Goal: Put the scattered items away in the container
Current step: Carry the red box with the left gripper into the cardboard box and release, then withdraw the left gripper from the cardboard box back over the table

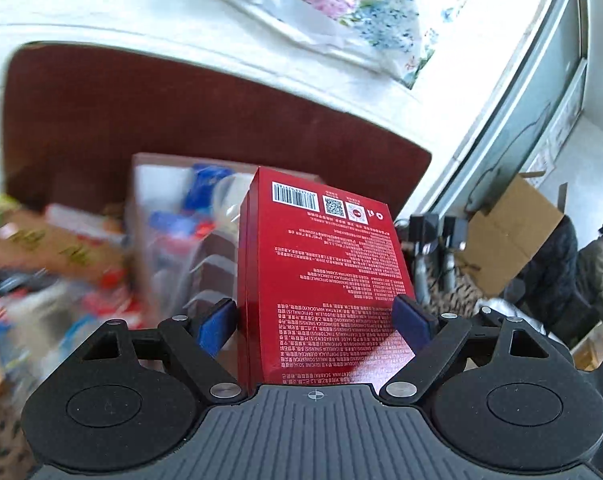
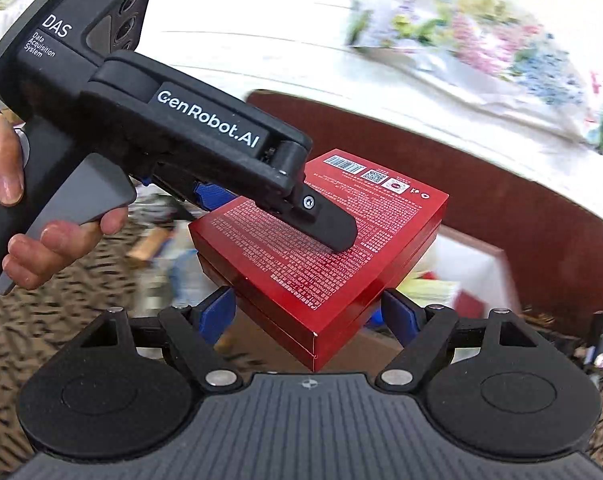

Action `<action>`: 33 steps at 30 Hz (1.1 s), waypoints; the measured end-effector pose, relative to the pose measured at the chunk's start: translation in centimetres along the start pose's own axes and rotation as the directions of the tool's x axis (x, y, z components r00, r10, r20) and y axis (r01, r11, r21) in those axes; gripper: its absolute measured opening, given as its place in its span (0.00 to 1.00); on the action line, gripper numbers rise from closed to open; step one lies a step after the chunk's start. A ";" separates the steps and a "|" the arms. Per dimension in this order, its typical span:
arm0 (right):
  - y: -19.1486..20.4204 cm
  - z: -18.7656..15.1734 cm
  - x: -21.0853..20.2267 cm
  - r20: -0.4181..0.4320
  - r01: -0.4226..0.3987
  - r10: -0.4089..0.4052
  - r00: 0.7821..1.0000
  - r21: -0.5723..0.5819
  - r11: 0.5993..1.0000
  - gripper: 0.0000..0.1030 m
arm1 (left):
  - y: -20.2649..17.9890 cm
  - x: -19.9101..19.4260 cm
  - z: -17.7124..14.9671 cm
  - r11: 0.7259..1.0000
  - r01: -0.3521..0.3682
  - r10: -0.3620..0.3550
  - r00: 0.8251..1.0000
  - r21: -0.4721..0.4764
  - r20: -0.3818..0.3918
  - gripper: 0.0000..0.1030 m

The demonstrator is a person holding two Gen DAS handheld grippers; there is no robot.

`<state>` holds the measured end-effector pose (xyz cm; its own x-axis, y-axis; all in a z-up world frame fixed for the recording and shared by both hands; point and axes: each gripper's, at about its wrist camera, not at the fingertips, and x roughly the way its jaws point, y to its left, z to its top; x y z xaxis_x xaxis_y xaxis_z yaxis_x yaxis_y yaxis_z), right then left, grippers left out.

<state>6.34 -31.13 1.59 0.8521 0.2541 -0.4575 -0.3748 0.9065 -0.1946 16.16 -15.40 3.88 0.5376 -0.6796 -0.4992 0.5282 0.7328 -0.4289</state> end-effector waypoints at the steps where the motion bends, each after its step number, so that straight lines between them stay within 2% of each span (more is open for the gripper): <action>1: -1.2 0.1 0.4 -0.003 0.009 -0.009 1.000 -0.001 1.000 0.80 | -0.2 1.2 0.6 1.000 0.008 -0.008 1.000 0.000 -0.001 0.82; 6: -6.8 0.3 3.6 -0.033 0.040 -0.039 0.999 0.017 0.999 0.80 | -0.5 7.8 3.5 0.999 0.042 -0.043 0.999 -0.030 -0.011 0.82; 10: -10.5 0.1 7.0 -0.049 0.059 -0.059 0.997 0.010 0.998 0.80 | 0.2 13.2 5.3 0.998 0.027 -0.028 0.999 -0.056 -0.015 0.84; 11: -11.4 -0.1 8.2 -0.054 0.063 -0.063 0.997 -0.002 0.998 0.80 | 0.6 14.6 5.6 0.998 0.010 -0.011 1.000 -0.056 -0.024 0.91; 12: -12.2 -0.3 9.6 -0.081 0.080 -0.080 0.993 -0.010 0.997 0.79 | 0.9 16.0 5.8 0.998 -0.027 0.024 0.998 -0.056 -0.052 0.93; 14: -13.3 -0.6 11.8 -0.142 0.169 -0.169 0.975 -0.013 0.986 0.79 | 1.5 17.8 5.9 0.991 -0.122 0.114 0.986 -0.058 -0.125 0.94; 15: -13.5 -0.7 12.1 -0.150 0.182 -0.183 0.972 -0.018 0.983 0.79 | 1.8 18.1 5.6 0.992 -0.121 0.113 0.984 -0.047 -0.138 0.94; 18: -13.3 -1.0 11.0 -0.111 0.137 -0.139 0.984 -0.020 0.990 0.77 | 2.4 17.4 4.8 0.998 -0.062 0.062 0.990 0.007 -0.124 0.94; 21: -13.2 -1.0 11.7 -0.126 0.140 -0.145 0.981 -0.052 0.989 0.67 | 2.3 17.4 4.6 0.998 -0.061 0.064 0.987 0.023 -0.148 0.92; 25: -12.2 -1.5 11.5 -0.142 0.130 -0.133 0.981 -0.027 0.991 0.68 | 1.1 16.4 4.2 0.996 -0.072 0.080 0.985 0.054 -0.153 0.94; 26: -11.6 -1.5 11.2 -0.137 0.133 -0.134 0.981 -0.020 0.991 0.69 | 0.8 15.6 4.0 0.995 -0.071 0.080 0.986 0.066 -0.146 0.98; 28: -10.8 -1.5 10.1 -0.131 0.140 -0.139 0.982 0.003 0.990 0.83 | 0.2 14.2 3.8 0.994 -0.067 0.079 0.988 0.091 -0.135 1.00; 33: -7.4 -0.5 5.8 -0.087 0.129 -0.124 0.988 0.049 0.991 0.95 | -1.6 9.2 1.6 0.979 -0.044 0.066 0.992 0.200 -0.103 1.00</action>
<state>13.83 -36.52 -0.06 0.8569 0.1093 -0.5038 -0.2439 0.9469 -0.2094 21.30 -22.84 1.20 0.5004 -0.6227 -0.6015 0.6246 0.7408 -0.2473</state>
